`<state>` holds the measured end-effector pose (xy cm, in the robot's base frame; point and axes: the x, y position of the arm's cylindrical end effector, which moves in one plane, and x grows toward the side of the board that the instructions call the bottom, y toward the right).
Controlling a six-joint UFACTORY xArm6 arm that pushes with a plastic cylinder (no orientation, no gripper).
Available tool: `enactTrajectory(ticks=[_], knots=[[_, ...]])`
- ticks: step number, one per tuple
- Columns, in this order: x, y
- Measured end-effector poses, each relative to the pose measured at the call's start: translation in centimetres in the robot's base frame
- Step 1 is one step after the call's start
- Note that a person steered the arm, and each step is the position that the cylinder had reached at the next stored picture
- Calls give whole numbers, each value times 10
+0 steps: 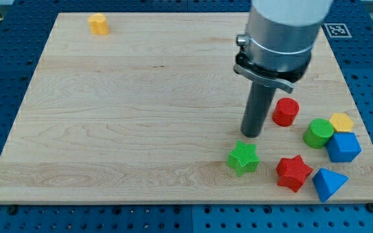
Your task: Drag the red circle towards the top side of the board
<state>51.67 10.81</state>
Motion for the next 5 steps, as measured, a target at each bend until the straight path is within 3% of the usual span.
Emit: enactTrajectory(ticks=[5], knots=[[-3, 71]])
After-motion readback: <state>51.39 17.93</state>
